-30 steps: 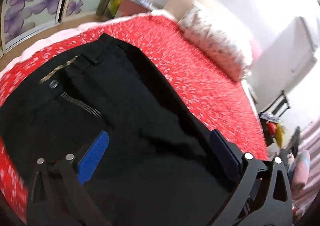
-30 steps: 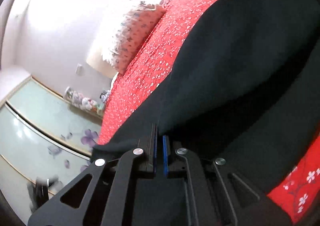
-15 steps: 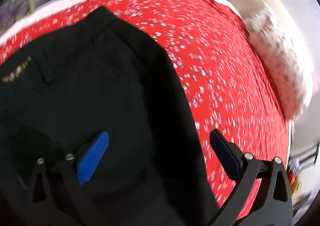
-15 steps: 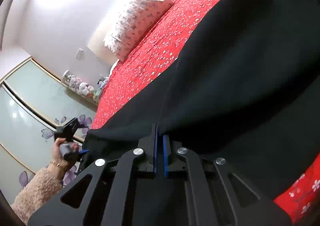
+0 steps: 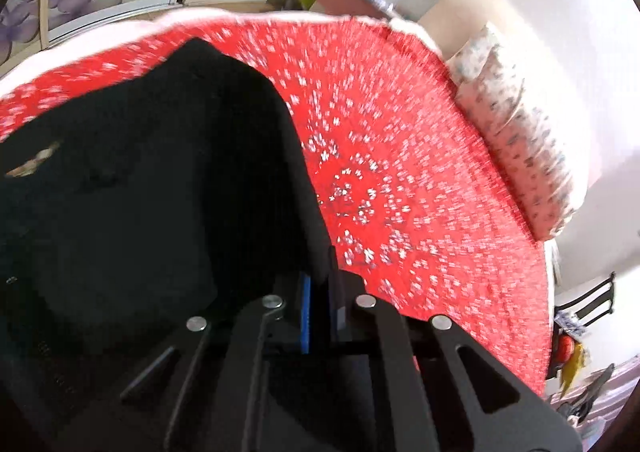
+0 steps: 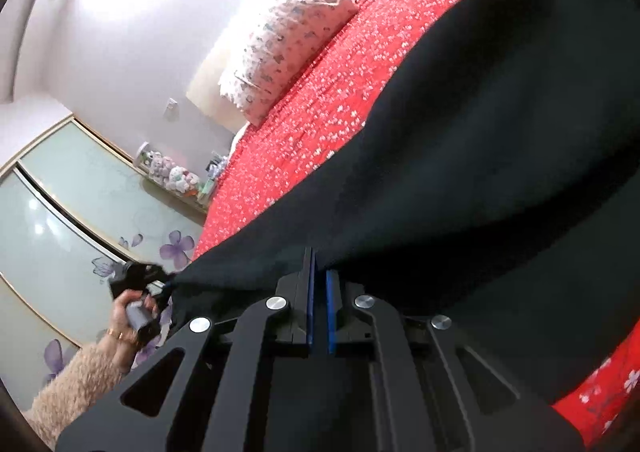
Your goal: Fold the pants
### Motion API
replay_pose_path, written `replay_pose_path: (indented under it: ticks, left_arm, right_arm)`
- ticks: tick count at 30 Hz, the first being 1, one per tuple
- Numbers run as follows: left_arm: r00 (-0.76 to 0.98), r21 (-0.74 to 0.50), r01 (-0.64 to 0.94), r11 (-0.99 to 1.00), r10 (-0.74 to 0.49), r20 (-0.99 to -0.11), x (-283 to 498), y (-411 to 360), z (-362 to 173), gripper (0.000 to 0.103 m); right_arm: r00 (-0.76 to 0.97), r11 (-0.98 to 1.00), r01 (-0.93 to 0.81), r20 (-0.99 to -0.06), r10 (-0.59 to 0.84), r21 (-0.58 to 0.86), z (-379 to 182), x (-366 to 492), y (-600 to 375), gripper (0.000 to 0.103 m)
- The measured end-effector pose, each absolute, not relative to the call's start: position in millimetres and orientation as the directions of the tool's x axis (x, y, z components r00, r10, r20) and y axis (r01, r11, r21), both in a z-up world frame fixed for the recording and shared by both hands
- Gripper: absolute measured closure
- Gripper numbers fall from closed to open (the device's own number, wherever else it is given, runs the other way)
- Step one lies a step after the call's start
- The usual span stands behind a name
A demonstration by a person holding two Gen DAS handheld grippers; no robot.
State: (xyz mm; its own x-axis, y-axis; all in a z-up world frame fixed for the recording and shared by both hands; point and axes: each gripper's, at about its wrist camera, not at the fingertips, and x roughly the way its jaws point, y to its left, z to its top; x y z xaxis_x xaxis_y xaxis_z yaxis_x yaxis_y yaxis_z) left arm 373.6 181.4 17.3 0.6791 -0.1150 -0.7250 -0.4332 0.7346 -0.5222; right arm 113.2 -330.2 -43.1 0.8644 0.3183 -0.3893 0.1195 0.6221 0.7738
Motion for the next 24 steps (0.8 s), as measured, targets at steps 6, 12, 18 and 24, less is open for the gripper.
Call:
replay_pose_path:
  ticks: [6, 12, 18, 24]
  left_arm:
    - [0.746, -0.555, -0.342, 0.758, -0.140, -0.651, 276, 196, 57, 0.097]
    - [0.809, -0.571, -0.282, 0.771, -0.129, -0.573, 150, 199, 67, 0.097]
    - [0.795, -0.586, -0.359, 0.726, -0.092, -0.600, 75, 194, 12, 0.097]
    - [0.788, -0.615, -0.373, 0.695, -0.112, -0.605, 64, 204, -8, 0.088]
  right_arm:
    - [0.896, 0.651, 0.109, -0.358, 0.263, 0.751, -22, 105, -348, 0.098]
    - [0.888, 0.655, 0.130, -0.381, 0.257, 0.745, 9, 95, -377, 0.098]
    - [0.809, 0.745, 0.175, -0.526, 0.263, 0.643, 9, 83, -376, 0.098]
    - [0.719, 0.752, 0.243, -0.634, 0.284, 0.612, -11, 73, -373, 0.093]
